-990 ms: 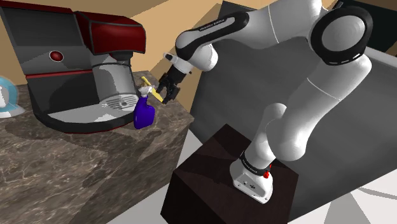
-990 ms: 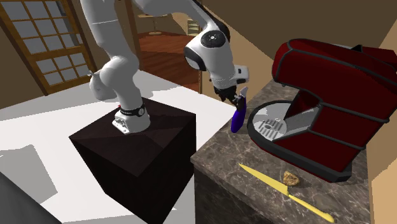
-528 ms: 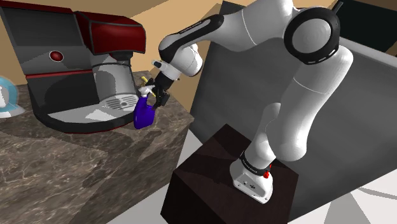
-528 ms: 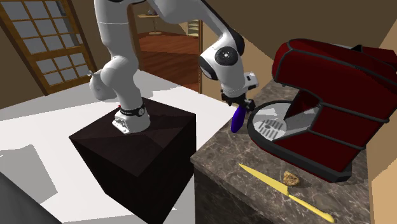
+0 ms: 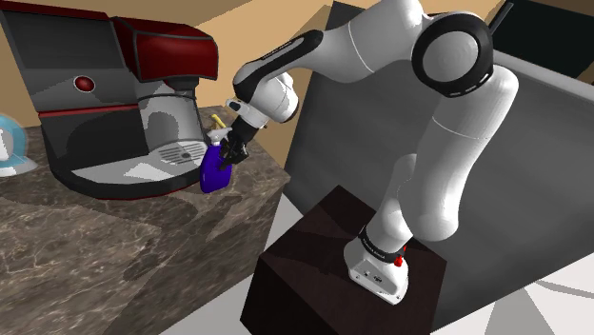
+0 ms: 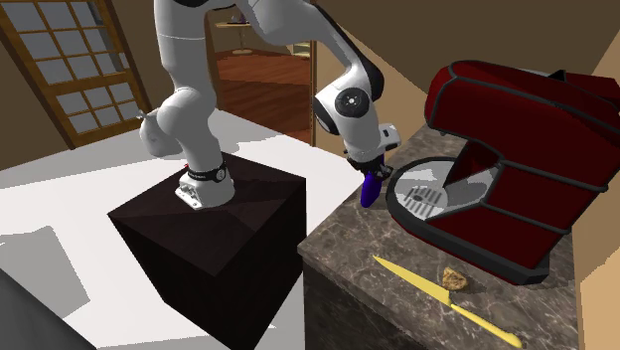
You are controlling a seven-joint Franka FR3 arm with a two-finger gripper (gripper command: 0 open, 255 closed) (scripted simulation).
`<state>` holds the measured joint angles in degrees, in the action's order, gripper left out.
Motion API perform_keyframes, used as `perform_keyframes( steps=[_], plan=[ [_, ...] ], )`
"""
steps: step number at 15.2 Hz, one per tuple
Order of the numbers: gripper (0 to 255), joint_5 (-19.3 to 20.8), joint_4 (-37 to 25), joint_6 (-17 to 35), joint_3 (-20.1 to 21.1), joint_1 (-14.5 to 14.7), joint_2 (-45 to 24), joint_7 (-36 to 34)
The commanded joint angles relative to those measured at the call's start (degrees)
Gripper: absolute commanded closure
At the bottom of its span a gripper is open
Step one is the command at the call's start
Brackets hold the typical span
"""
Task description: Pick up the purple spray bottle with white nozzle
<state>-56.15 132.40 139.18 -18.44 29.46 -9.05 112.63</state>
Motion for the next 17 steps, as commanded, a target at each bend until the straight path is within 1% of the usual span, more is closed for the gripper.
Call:
perform_keyframes(
  steps=[1, 8, 17],
  plan=[
    [255, -0.1, 0.01, 0.04, 0.01, -0.01, -0.06, 0.12],
    [255, -0.04, -0.1, -0.02, 0.01, -0.01, -0.09, 0.02],
    [255, 7.1, -0.22, -2.8, -1.05, 0.42, 5.64, -7.23]
  ],
)
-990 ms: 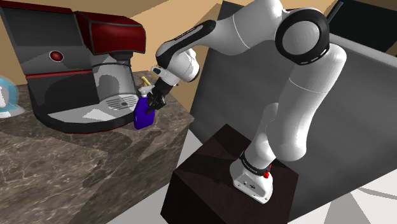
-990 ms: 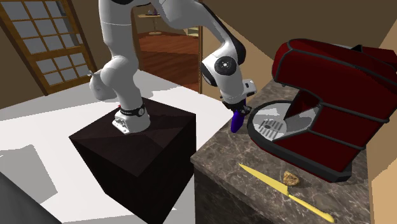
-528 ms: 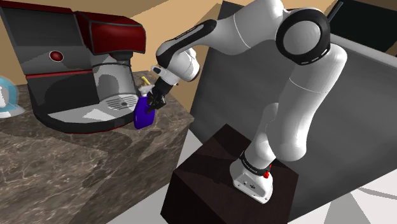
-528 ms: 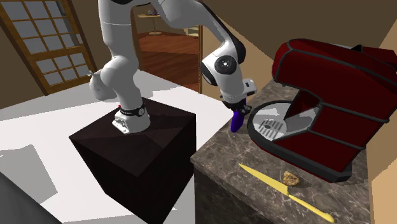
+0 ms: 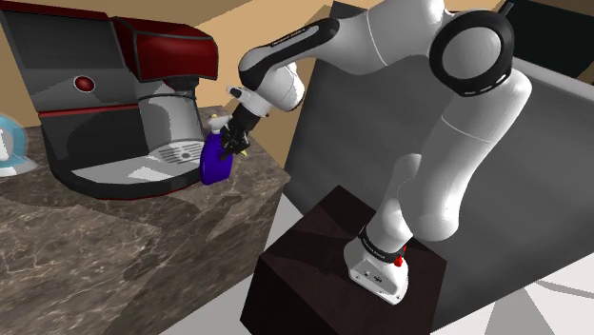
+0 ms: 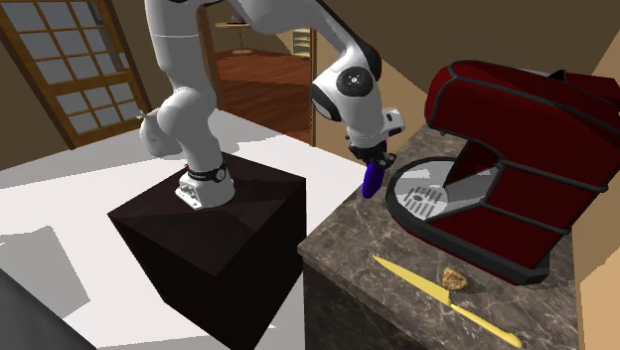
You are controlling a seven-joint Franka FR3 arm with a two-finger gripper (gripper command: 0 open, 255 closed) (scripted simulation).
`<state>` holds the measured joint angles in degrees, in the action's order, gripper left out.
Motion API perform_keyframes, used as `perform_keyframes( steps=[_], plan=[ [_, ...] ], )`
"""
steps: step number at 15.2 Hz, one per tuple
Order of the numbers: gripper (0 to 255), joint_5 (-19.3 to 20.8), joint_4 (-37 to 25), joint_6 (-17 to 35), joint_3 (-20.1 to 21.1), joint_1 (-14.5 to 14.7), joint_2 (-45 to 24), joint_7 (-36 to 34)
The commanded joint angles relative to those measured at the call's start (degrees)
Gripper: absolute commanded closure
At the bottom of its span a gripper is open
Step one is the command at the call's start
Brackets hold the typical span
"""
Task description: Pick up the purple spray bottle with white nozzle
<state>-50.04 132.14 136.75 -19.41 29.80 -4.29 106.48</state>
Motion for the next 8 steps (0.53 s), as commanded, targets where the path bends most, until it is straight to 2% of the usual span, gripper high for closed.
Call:
perform_keyframes(
  steps=[1, 6, 8],
  plan=[
    [255, 1.75, -0.05, -0.73, -0.16, 0.09, 1.47, -1.85],
    [255, 5.31, -0.69, -2.68, -0.41, 0.04, 4.26, -5.61],
    [255, 5.41, -0.71, -2.74, -0.4, 0.03, 4.35, -5.72]
  ],
)
